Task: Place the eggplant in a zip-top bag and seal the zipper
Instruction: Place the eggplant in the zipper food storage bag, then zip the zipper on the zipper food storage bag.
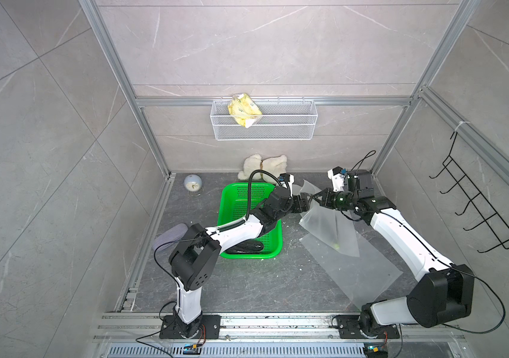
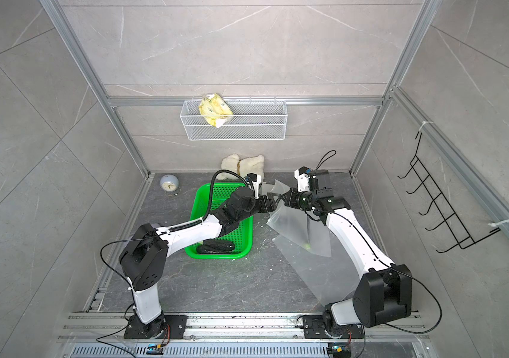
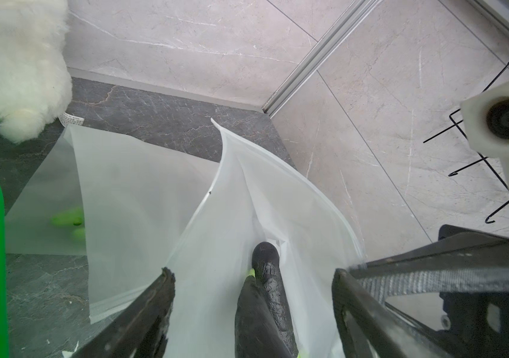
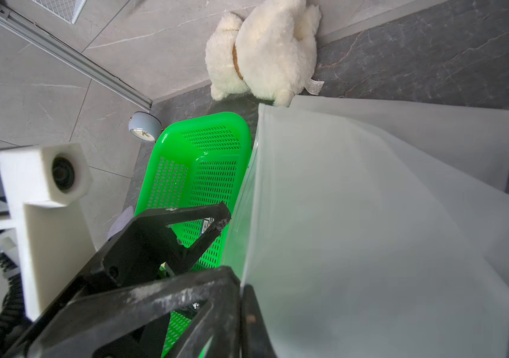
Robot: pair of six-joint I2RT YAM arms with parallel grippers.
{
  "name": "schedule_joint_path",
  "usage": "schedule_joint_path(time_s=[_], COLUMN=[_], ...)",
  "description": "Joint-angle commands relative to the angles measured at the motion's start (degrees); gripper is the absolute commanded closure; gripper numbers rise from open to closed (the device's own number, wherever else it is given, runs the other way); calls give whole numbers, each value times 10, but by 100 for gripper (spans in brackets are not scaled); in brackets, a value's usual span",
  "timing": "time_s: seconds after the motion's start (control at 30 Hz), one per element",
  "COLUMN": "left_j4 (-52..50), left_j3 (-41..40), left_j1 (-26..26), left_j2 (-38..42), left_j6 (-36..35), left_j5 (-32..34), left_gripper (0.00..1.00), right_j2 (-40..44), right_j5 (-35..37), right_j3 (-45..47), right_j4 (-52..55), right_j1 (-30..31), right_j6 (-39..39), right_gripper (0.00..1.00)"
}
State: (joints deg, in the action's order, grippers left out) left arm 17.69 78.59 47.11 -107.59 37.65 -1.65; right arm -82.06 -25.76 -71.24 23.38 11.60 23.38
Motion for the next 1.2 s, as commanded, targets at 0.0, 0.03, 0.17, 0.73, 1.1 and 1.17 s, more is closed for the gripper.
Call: schedule_joint_path(time_s=[0.0,0.03,0.17,0.73,1.1,1.17], left_j4=[-6,-11,-23,121,349,374], left_j3=[21,18,-1,-153,-215,-211], left_j1=[-8,-10,-22,-64,-26,-17], left_j2=[40,46,79,122,60,44], left_j6=[-28,-31,-51,-87,-64,-72], left_j5=[-17,-18,-27,-214,-175,-169], left_gripper=[19,19,19,24,36,38], right_j2=[12,14,18,30,38,37], right_j5=[1,1,8,11,-5,-9], right_j3=[3,3,3,29,47,47], right_j4=[9,9,5,-101,-149,-155], right_j1=[-5,-7,-16,-29,-47,-48], right_j6=[-16,-15,-5,103,165,172], right_gripper=[100,100,100,100,100,100])
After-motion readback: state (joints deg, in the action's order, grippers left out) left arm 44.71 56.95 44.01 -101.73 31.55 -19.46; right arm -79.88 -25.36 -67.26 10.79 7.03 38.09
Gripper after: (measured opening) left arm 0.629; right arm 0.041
